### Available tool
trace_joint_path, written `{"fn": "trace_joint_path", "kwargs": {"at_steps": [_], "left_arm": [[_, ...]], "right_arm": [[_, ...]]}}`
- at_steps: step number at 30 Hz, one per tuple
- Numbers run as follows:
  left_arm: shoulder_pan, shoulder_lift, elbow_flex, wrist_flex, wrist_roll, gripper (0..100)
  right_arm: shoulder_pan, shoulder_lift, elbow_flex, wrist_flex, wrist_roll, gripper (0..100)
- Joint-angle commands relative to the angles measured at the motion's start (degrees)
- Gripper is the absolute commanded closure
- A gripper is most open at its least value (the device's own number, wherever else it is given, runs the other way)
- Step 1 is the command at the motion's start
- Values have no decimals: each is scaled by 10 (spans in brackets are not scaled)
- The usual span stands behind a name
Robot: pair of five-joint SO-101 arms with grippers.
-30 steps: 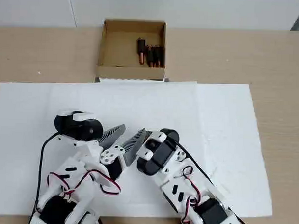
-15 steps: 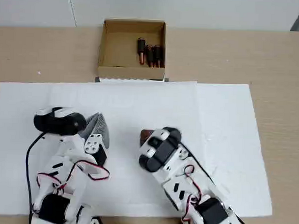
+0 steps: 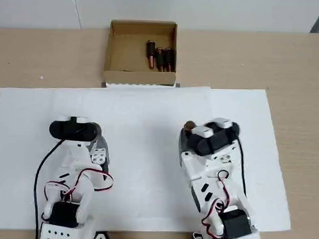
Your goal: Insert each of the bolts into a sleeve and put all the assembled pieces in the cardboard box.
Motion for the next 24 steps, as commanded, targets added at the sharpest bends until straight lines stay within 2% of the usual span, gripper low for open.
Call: {"fn": "trace_joint_path", "kwargs": {"at_steps": [1, 6, 13, 24], "left_arm": [[1, -5, 13, -16, -4, 994], [1, -5, 22, -16, -4, 994], [2, -5, 22, -16, -3, 994], [-1, -5, 22, -16, 0, 994]], "right_arm": [[6, 84, -111, -12, -11, 995], [5, 292, -253, -18, -13, 995], [4, 548, -402, -160, -7, 995], [4, 909, -703, -249, 114, 995]]}}
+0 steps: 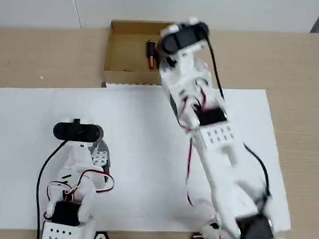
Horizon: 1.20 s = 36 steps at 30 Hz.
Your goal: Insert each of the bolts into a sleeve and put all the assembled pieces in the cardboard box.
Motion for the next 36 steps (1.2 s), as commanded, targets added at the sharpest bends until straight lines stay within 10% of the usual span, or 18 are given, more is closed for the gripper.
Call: {"fn": "trace_joint_path", "kwargs": {"at_steps": [1, 21, 36], "left_arm": [[-2, -6, -2, -16, 0, 994], [-2, -6, -2, -14, 0, 994], [-1, -6, -2, -13, 0, 994]], "right_arm": [[2, 92, -133, -36, 46, 995], [-64, 518, -496, -54, 236, 853], [-56, 487, -502, -44, 237, 995]]}}
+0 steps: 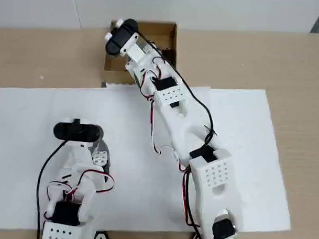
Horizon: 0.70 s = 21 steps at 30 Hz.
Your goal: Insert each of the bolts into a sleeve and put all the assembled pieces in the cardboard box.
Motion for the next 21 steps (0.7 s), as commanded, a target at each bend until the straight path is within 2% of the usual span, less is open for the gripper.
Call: {"fn": "trace_joint_path", "kwargs": {"at_steps": [1, 14, 21], "left_arm": [[-1, -6, -2, -13, 0, 994], [-2, -6, 0, -25, 0, 993], [-2, -6, 0, -25, 0, 993]], "right_arm": [[7, -56, -33, 16, 5, 991], [29, -241, -33, 261, 1, 996], [70, -327, -33, 369, -43, 996]]}}
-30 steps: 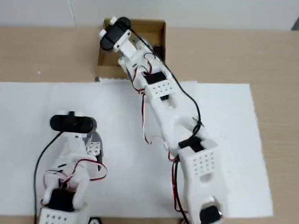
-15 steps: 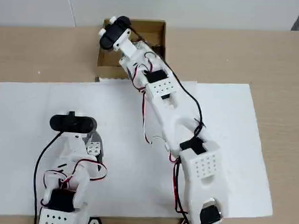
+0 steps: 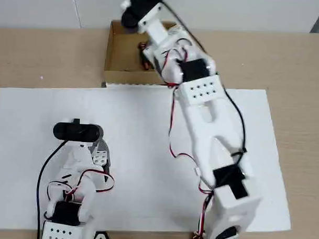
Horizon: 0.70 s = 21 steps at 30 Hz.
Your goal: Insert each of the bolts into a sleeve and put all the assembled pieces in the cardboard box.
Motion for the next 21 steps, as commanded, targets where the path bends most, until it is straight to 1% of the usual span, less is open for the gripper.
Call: {"fn": "trace_joint_path", "kwargs": {"at_steps": [1, 5, 9, 21], "left_arm": [[-2, -6, -3, -15, 0, 993], [-2, -6, -3, -15, 0, 993], [-2, -6, -3, -15, 0, 993], [-2, -6, -3, -15, 0, 993]], "right_arm": [[24, -72, -33, 50, -15, 996], [54, -123, -33, 116, -18, 996], [83, -168, -33, 182, -76, 996], [166, -294, -32, 420, -200, 996]]}}
